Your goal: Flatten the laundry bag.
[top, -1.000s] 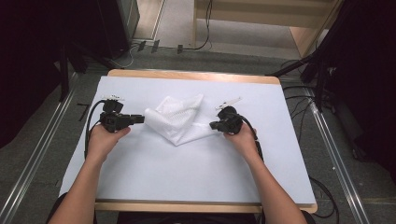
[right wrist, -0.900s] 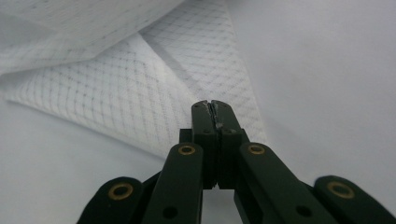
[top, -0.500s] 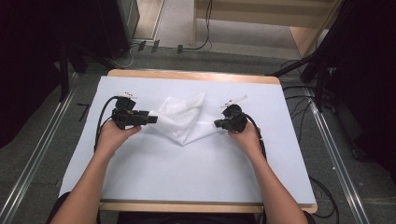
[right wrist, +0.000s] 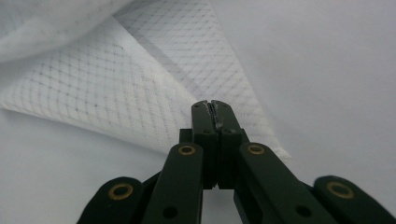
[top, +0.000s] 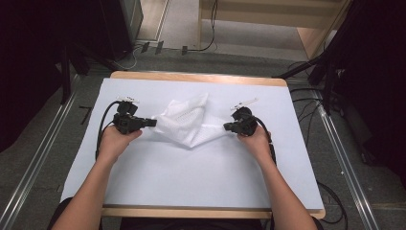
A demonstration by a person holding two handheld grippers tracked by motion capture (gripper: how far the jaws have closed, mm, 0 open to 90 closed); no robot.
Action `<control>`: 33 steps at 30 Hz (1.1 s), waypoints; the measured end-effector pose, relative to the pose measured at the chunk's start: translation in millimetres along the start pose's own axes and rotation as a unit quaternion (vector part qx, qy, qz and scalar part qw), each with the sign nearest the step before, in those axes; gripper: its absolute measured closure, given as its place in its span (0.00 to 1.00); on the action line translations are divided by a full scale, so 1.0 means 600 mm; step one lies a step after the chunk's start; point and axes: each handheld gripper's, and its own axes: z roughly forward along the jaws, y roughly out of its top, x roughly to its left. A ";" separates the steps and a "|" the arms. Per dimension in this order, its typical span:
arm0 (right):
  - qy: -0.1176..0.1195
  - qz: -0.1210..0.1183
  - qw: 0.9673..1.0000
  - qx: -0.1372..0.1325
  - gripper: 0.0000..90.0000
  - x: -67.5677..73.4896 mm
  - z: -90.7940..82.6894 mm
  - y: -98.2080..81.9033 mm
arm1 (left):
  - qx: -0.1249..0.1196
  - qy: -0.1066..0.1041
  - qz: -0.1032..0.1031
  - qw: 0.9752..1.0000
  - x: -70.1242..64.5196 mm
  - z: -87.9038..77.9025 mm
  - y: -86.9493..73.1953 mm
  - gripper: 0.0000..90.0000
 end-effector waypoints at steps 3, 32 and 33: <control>-0.009 0.007 1.000 -0.002 1.00 -0.007 -0.008 -0.005 | 0.004 0.001 -0.006 1.000 0.006 -0.006 -0.010 1.00; 0.020 0.003 0.999 -0.040 0.81 -0.013 -0.026 -0.009 | 0.029 -0.017 -0.016 0.999 0.004 -0.009 -0.063 0.83; 0.020 0.003 0.999 -0.040 0.81 -0.013 -0.026 -0.009 | 0.027 -0.015 -0.011 0.999 0.002 -0.014 -0.061 0.83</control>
